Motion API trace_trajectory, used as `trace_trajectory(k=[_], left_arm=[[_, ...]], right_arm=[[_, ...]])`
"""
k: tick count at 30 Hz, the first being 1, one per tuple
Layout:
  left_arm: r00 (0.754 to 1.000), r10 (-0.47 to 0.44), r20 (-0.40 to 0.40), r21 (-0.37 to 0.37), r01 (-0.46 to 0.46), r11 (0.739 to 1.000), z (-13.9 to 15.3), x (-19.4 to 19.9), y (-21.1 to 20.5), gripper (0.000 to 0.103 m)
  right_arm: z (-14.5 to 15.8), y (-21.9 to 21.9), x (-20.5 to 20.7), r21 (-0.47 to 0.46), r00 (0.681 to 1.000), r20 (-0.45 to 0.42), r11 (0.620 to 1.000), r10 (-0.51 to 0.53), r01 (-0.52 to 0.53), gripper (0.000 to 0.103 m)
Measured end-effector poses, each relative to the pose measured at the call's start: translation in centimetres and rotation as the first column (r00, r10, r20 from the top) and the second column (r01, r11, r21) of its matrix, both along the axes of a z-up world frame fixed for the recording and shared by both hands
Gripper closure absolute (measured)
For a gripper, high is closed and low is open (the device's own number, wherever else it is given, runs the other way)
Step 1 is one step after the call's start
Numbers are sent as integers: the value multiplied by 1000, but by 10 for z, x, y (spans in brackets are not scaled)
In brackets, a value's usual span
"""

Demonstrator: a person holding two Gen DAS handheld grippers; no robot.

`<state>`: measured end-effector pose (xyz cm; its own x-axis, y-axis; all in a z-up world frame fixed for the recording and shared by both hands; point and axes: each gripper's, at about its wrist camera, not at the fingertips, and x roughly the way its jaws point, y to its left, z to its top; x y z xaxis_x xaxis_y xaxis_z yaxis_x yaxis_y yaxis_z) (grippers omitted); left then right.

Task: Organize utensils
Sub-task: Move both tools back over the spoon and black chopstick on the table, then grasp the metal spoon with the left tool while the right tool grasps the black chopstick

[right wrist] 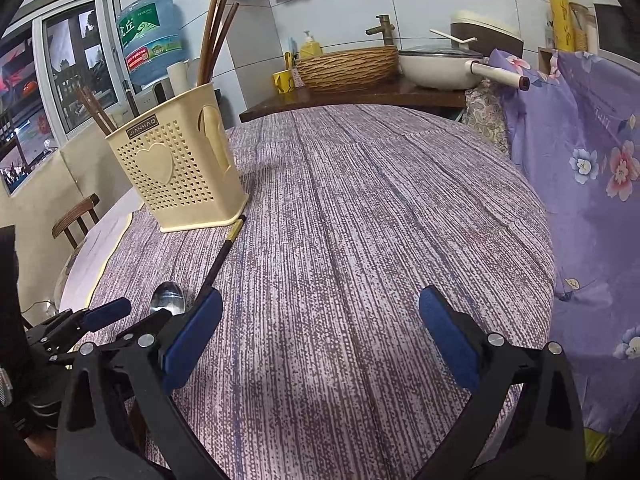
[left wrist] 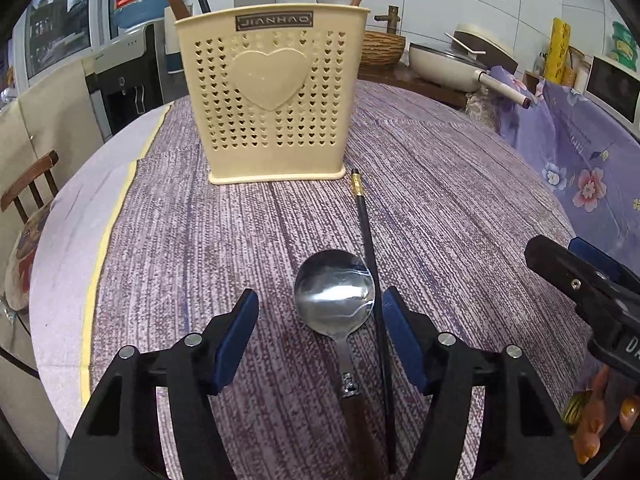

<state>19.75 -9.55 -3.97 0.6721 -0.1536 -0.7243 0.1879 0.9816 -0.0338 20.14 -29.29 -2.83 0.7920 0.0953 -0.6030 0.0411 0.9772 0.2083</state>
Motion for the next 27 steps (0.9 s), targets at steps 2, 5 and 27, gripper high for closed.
trace_trajectory(k=[2,5,27], left_arm=[[1000,-3,-2,5,3,1000,-1,1,-3,39],[1000,4,-6,22,-3,1000,-4,4,-7,41],[998,44,-41,25,-43,999,-7,13,1,56]], right_arm=[[-1,-3,1,6,1000,-2,1000,-6,6,6],[-2,-6,3,20,1000,-8,1000,-10,10,6],[-5,1,10,37,1000,-30,999,-2,3,6]])
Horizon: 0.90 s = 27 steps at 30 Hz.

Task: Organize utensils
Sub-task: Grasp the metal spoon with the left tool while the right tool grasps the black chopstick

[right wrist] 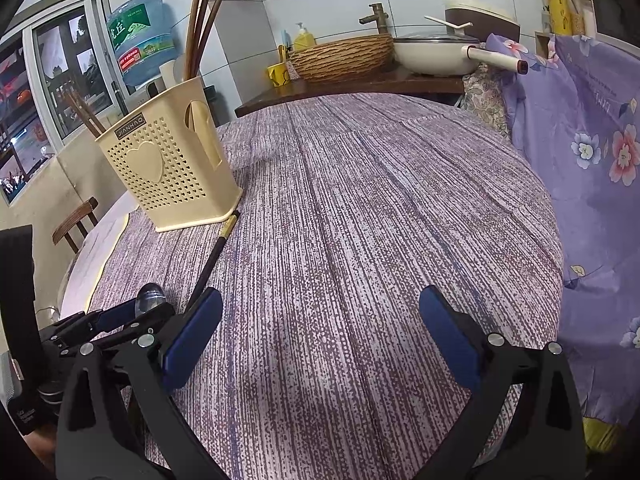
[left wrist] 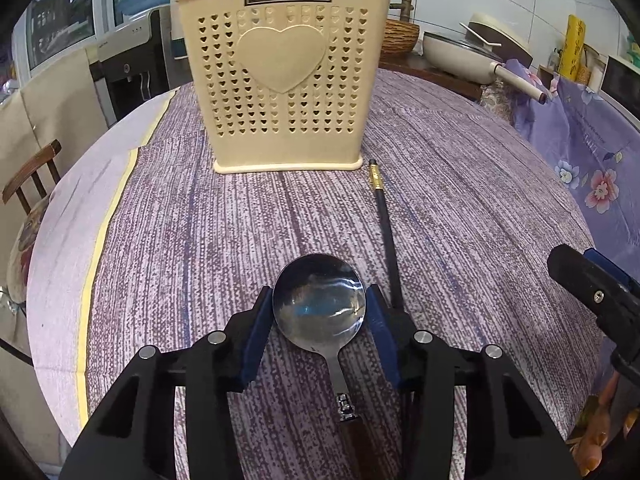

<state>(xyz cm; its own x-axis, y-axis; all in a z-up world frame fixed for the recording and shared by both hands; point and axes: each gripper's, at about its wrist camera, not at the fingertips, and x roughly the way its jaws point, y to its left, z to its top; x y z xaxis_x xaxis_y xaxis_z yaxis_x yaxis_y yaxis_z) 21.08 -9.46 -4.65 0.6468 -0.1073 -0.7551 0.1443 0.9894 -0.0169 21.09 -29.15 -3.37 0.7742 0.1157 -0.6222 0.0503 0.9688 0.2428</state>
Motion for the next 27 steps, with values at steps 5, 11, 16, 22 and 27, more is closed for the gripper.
trace_trajectory(k=[5,11,16,22,27], left_arm=[[1000,8,8,23,-8,1000,0,4,12,56],[1000,19,7,54,-20,998,1,18,38,56],[1000,25,1,30,-25,999,1,22,51,56],[999,45,9,16,-45,999,2,14,62,42],[997,69,31,-9,-69,998,8,4,71,35]], right_arm=[[0,7,4,-5,1000,-14,1000,19,-20,6],[2,24,21,22,994,-64,996,88,-86,6],[4,54,46,12,981,-98,986,168,-168,11],[-2,80,82,-46,975,-155,984,162,-171,39],[-12,94,107,-43,968,-213,989,131,-143,52]])
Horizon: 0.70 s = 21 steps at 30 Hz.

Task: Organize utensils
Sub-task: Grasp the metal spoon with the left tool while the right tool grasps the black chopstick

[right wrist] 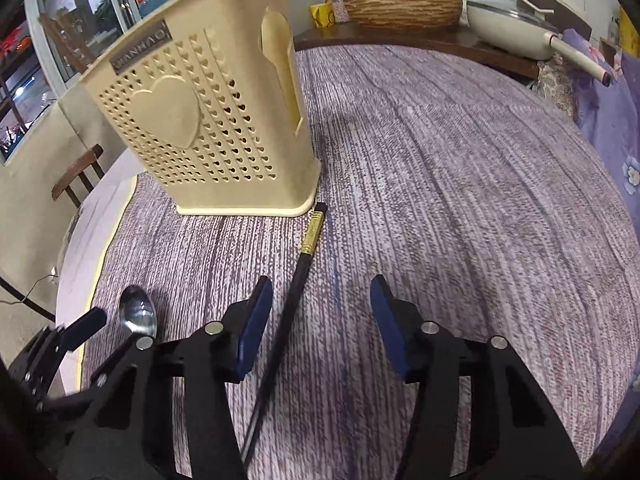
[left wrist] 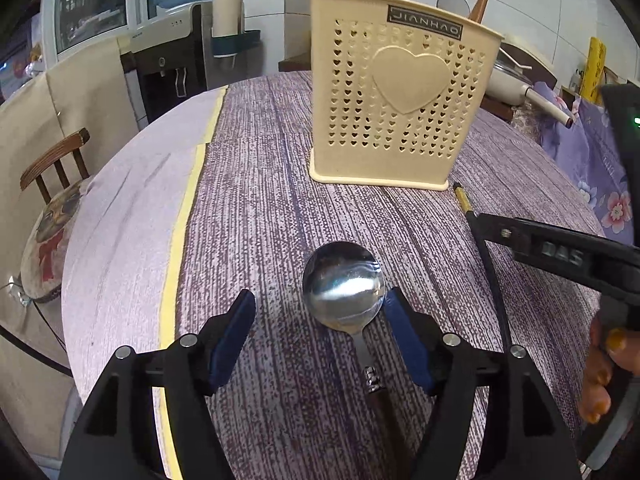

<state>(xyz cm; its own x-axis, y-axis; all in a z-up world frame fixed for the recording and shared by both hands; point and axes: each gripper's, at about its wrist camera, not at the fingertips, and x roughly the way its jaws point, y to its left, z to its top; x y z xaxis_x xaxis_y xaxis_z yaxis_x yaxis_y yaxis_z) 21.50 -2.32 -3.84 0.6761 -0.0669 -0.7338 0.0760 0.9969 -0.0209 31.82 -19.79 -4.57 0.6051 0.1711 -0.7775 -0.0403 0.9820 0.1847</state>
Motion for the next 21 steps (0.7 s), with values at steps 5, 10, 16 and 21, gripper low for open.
trace_trajectory(k=[5,10,16,21], left_arm=[[1000,4,-9,-3,-4,1000,-1,-4,1,34],[1000,16,-26,-3,-16,1000,-4,-5,-3,32],[999,16,-49,8,-16,1000,-7,2,-12,32],[998,10,-65,11,-10,1000,-7,9,-21,41]], right_arm=[[-3,20,12,-95,1000,2,995,-22,22,56],[-4,25,15,-157,999,19,987,-40,42,76],[-4,15,16,-134,999,18,990,-36,38,91],[-4,5,13,-73,1000,12,997,-20,21,92]])
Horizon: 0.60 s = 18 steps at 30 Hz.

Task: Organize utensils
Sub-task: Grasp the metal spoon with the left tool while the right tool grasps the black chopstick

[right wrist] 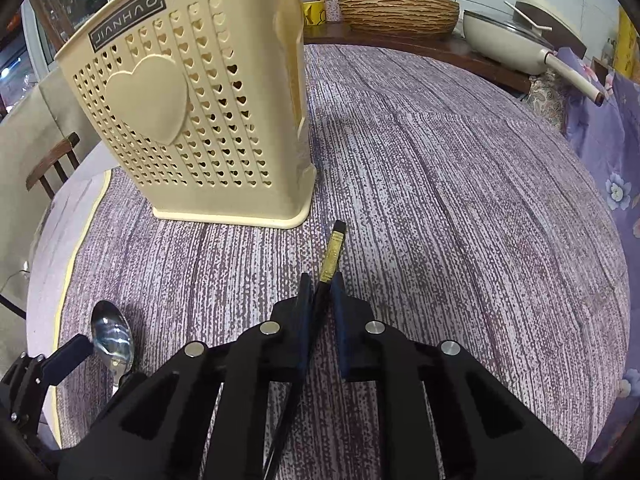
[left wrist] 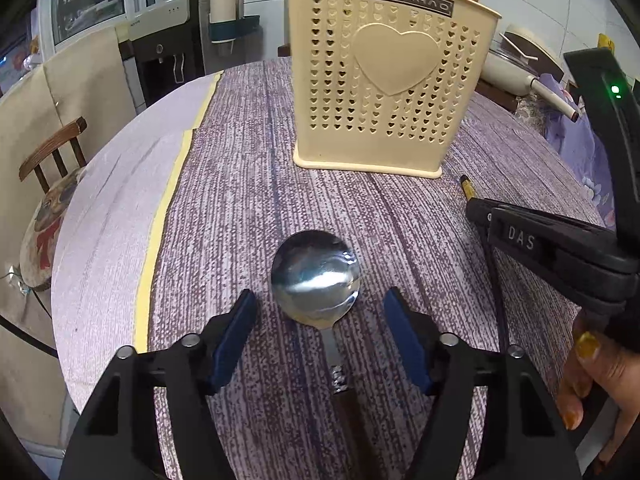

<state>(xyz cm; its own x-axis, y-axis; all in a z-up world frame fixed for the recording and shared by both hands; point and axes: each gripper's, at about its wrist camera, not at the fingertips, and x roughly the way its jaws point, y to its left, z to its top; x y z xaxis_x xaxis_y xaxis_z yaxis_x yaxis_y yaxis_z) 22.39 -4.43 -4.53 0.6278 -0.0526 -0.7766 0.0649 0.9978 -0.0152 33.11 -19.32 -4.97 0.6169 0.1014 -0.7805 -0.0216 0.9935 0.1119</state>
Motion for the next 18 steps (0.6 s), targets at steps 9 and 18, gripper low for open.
trace_trajectory(k=[9,18], left_arm=[[999,10,-34,27,-9,1000,2,13,-10,51],[999,8,-34,40,-7,999,2,16,-14,56]], right_arm=[[-1,-1,-4,13,1000,1,1000,19,-19,92],[-3,-1,-4,5,1000,3,1000,20,-20,92]])
